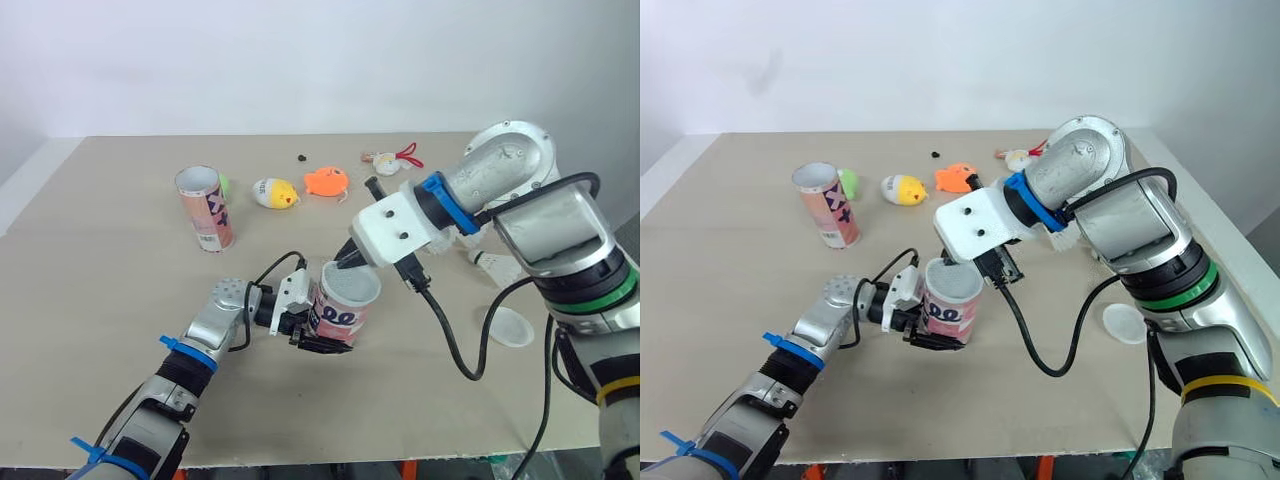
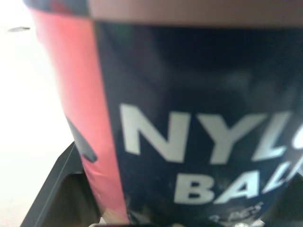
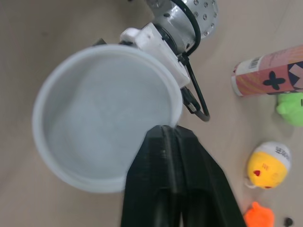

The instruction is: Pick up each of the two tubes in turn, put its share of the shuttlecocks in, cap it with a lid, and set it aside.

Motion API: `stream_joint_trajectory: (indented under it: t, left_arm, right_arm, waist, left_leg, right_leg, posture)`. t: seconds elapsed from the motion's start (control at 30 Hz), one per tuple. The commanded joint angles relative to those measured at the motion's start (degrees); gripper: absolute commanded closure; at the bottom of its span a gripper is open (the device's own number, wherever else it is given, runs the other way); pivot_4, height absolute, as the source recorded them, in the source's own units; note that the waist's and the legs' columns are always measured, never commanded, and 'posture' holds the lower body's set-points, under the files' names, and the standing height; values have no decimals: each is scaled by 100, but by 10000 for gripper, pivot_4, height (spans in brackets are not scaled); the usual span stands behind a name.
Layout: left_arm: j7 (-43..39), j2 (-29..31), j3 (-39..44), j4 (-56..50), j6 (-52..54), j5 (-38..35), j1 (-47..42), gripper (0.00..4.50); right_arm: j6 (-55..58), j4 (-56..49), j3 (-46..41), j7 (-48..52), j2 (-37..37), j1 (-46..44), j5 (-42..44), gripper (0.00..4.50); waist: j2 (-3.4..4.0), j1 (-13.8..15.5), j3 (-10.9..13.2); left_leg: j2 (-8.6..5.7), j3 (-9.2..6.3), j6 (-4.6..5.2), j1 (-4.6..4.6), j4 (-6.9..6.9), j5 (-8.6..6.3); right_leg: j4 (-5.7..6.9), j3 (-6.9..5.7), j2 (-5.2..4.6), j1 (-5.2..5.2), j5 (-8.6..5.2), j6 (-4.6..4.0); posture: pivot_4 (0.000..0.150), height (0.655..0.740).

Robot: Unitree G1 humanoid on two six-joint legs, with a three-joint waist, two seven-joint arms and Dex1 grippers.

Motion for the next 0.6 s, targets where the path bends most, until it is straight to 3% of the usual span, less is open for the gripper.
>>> stream_joint_trajectory:
  t: [0.03,0.23,0.57,0.6]
  left_arm:
    - [71,21,-62,-63,74,135,-44,12612]
    - [63,13,-75,-32,90,132,-83,12612]
    - [36,-12,-86,-38,119,131,-93,12612]
    - [37,-10,-80,-35,118,132,-92,12612]
  right_arm:
    - [233,-174,213,236,258,173,309,27442]
    - [681,-170,-153,125,369,64,468,301]
    - [1815,312,-1271,-203,274,-478,1398,301]
    - [1977,260,-1359,-181,201,-423,1552,2699]
  waist:
    - [1,-12,0]
    - [0,-14,0]
    - [1,6,7]
    - [1,9,7]
  left_leg:
    - [3,0,0,3,-2,0]
    - [7,-1,-1,4,-19,0]
    - [-1,0,-5,-52,-28,-2]
    - [-3,0,-5,-54,-29,-2]
  right_leg:
    - [0,0,4,1,0,-3]
    - [0,0,10,-2,-11,-14]
    - [2,4,5,-53,-1,15]
    - [2,5,3,-54,-1,16]
  posture:
    - [1500,7400]
    - [1500,7400]
    - [1500,7400]
    - [1500,7400]
